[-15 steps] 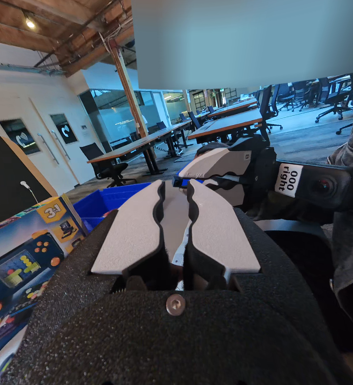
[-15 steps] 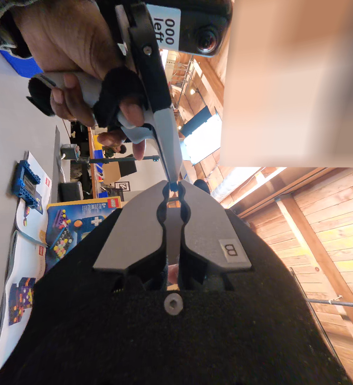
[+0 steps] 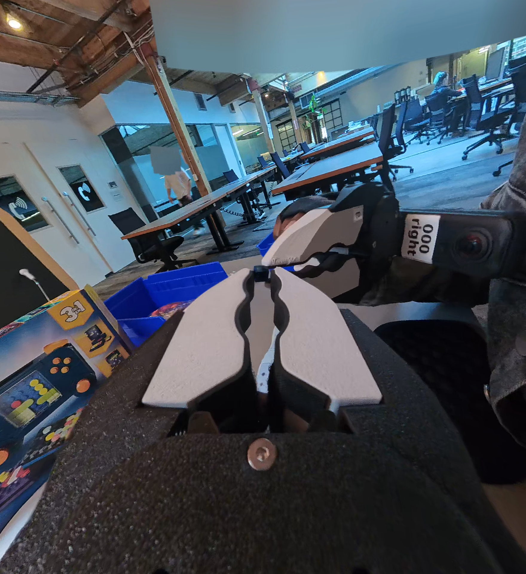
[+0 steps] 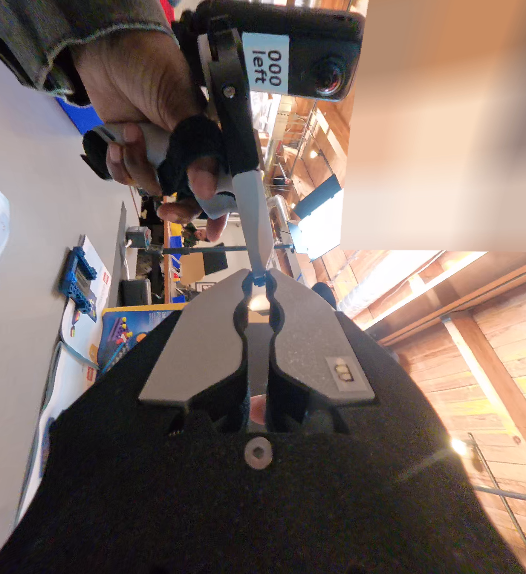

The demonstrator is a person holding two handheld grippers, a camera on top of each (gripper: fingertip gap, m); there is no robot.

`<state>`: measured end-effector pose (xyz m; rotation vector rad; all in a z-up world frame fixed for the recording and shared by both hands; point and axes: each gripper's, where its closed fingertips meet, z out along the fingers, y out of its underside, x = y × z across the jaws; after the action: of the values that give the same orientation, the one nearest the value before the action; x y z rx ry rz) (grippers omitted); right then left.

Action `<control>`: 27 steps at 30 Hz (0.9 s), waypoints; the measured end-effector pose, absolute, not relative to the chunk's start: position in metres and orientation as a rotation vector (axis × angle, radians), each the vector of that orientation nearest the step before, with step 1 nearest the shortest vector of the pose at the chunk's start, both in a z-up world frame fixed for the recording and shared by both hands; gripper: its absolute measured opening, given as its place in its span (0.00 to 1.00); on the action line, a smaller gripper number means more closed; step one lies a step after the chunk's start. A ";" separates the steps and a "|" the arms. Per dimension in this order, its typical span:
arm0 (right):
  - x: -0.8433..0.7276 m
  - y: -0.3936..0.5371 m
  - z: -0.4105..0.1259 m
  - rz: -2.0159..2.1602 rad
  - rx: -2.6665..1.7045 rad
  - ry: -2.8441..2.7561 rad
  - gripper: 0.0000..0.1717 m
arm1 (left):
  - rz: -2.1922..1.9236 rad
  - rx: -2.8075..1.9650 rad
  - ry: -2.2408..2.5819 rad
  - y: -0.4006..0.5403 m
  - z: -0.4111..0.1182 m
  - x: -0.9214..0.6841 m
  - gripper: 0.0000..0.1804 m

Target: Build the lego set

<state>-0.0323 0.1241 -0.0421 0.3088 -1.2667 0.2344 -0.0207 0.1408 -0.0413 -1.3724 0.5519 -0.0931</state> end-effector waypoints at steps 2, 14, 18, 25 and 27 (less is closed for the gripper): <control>-0.031 0.122 -0.043 0.287 0.310 -1.290 0.04 | -0.153 -1.365 0.550 0.139 -0.042 -0.020 0.04; -0.032 0.116 -0.033 1.359 0.007 -1.718 0.09 | -1.380 -1.031 0.121 0.115 -0.032 -0.039 0.04; -0.042 0.111 -0.048 1.322 0.008 -1.881 0.10 | -1.513 -1.032 0.085 0.118 -0.042 -0.034 0.04; -0.044 0.111 -0.055 1.307 0.033 -1.912 0.04 | -1.538 -1.075 0.087 0.120 -0.051 -0.032 0.04; -0.045 0.113 -0.057 1.289 0.033 -1.924 0.04 | -1.561 -1.080 0.066 0.122 -0.053 -0.034 0.04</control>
<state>-0.0450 0.1133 -0.0572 0.0333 -1.9237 1.2886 -0.0336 0.1225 -0.0535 -1.0802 0.0665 -1.5610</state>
